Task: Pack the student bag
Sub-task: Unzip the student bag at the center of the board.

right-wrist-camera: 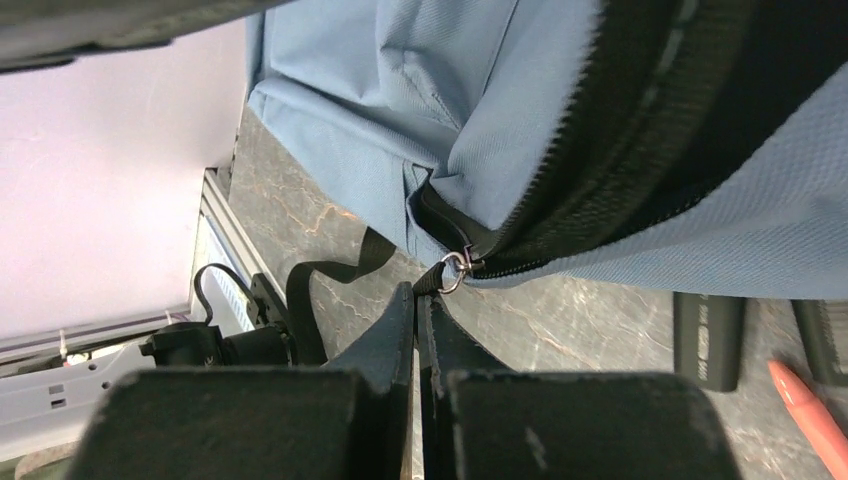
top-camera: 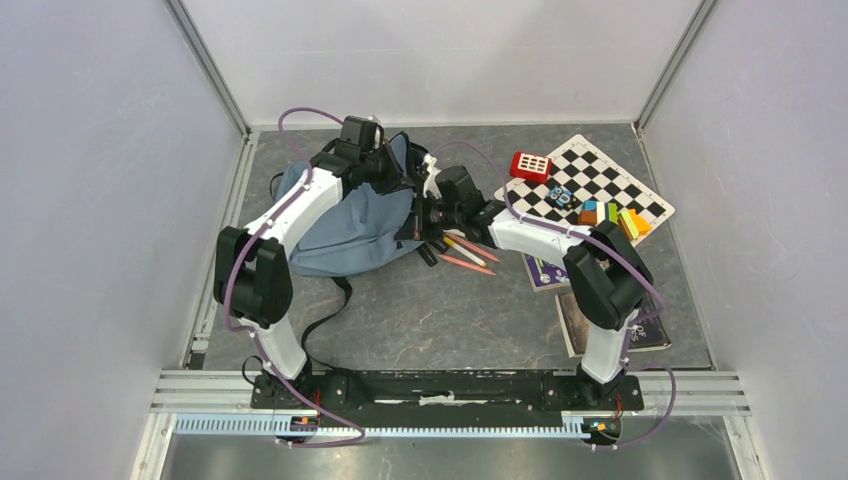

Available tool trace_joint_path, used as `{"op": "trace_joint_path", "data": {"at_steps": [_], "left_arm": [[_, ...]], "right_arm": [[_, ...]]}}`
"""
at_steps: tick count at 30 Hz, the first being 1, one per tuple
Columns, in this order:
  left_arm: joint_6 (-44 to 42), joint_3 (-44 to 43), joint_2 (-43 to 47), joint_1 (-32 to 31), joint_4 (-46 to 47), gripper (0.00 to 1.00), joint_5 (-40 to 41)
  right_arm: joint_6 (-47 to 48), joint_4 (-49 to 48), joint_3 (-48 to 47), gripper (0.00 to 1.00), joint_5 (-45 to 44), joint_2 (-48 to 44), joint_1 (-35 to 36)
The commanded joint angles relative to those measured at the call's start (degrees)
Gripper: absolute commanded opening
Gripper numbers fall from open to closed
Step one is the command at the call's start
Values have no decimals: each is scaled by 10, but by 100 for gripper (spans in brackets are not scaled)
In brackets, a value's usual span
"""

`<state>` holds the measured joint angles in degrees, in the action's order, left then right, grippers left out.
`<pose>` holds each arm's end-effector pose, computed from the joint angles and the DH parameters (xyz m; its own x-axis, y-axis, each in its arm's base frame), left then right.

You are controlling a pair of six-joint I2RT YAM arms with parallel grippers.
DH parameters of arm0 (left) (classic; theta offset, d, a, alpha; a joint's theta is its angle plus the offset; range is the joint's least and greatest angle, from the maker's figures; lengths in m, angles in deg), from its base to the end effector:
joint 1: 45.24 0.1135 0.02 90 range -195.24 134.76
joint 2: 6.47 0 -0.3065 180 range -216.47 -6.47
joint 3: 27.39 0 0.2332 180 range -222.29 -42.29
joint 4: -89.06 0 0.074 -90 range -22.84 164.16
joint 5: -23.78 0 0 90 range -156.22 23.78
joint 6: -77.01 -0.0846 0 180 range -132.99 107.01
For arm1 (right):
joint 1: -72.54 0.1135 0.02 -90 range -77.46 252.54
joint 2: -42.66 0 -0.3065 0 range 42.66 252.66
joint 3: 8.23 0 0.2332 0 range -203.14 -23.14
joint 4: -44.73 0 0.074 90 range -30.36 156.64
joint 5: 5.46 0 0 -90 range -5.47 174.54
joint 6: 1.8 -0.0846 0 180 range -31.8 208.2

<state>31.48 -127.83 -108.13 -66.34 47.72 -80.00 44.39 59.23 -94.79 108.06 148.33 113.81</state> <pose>0.3940 -0.1736 0.3031 -0.8099 -0.4168 -0.4128 -0.0757 0.7721 -0.6310 0.3155 0.3218 0.2484 -0.8919 0.0618 -0.4481 -0.3287 0.5919 0.7359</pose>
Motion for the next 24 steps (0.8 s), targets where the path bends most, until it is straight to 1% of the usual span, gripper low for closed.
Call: {"op": "trace_joint_path", "data": {"at_steps": [1,5,10,11,15,19,22,24], "left_arm": [[7,-5,31,16,124,2,-14],[4,-2,34,21,142,2,-14],[0,4,41,28,140,2,-6],[0,9,46,29,138,2,-6],[-18,45,73,32,127,2,-10],[-40,85,103,35,105,2,-10],[-43,114,125,39,98,2,-8],[-43,127,136,40,91,2,-1]], "right_arm": [[21,-3,-48,0,72,13,31],[25,10,-68,0,78,28,36],[30,24,-87,0,82,38,37],[35,27,-88,2,75,31,36],[70,62,-88,31,44,-9,18],[122,104,-75,57,-1,-73,-16],[154,136,-50,73,-41,-122,-50],[168,144,-26,77,-60,-149,-75]]}}
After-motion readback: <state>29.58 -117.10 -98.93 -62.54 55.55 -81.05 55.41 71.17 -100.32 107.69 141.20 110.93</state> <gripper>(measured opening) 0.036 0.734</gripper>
